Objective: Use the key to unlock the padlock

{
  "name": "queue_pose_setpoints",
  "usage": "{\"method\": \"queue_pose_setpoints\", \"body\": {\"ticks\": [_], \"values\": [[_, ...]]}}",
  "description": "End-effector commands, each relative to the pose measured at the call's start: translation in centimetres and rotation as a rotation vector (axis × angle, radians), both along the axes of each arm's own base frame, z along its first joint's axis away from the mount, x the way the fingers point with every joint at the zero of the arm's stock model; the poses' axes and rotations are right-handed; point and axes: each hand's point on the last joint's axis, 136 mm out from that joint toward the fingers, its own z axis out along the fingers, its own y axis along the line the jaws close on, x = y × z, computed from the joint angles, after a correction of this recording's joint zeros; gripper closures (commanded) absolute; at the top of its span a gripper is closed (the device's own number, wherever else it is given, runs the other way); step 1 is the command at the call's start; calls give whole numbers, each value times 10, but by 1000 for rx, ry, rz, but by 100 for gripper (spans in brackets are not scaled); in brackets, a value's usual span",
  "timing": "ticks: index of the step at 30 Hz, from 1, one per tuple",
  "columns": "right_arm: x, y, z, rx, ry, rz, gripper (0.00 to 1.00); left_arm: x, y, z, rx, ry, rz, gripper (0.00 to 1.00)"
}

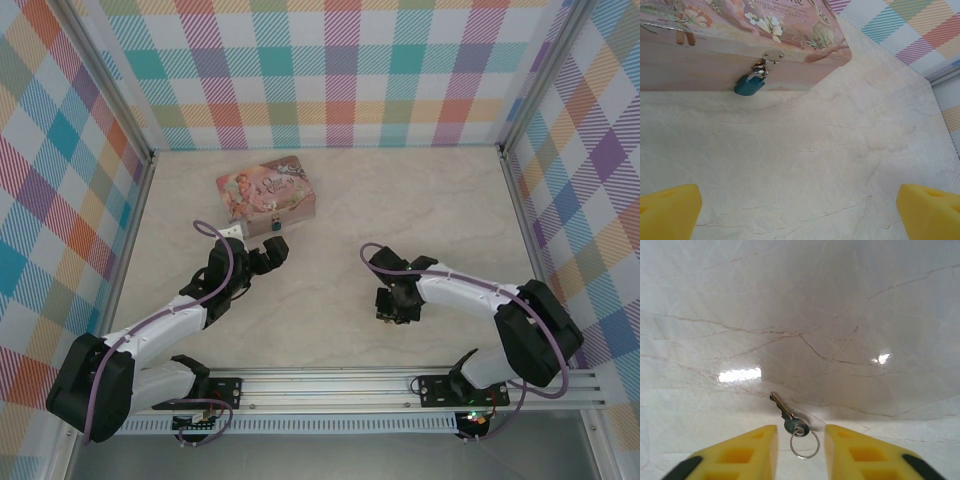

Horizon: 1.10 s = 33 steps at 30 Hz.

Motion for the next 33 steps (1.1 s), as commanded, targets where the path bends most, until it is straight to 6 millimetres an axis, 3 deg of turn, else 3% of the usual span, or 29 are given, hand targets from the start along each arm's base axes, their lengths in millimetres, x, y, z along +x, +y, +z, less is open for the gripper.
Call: {"method": "queue_pose_setpoints", "body": {"ticks": [1,5,14,33], "values": [[-3,-1,6,-8,4,43,65,5,-5,17,-17,-45,-2,0],[-5,4,1,15,23,65,60,5,-5,17,-18,-44,-1,0],[-8,9,-10,17,68,81,61,4,-4,17,-16,-43,2,0],[-10,8,-11,8,82,90,85,5,-4,16,-12,-43,5,0]]}}
